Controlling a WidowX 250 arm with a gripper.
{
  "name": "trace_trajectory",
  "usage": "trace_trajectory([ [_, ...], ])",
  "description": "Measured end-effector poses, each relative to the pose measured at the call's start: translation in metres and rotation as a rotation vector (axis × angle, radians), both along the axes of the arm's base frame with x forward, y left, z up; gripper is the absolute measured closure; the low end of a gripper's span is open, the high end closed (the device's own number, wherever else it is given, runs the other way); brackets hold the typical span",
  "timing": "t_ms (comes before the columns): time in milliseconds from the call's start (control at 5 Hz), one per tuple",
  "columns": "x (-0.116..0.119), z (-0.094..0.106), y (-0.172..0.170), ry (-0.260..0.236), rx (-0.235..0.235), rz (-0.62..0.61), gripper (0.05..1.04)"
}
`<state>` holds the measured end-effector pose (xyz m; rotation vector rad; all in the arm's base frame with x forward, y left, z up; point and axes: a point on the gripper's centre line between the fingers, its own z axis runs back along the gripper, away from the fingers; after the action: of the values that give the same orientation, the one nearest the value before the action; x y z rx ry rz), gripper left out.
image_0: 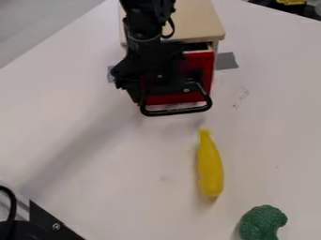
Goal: Close the drawer
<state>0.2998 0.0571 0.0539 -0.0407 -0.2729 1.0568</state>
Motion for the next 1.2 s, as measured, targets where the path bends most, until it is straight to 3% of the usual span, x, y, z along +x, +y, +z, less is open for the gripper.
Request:
trace_trajectory([
  [400, 0.008, 0.0, 0.007, -0.008, -0.007, 0.019, 0.083],
  [1200, 0.014, -0.003, 0.017, -0.03, 0.038, 0.028, 0.083],
])
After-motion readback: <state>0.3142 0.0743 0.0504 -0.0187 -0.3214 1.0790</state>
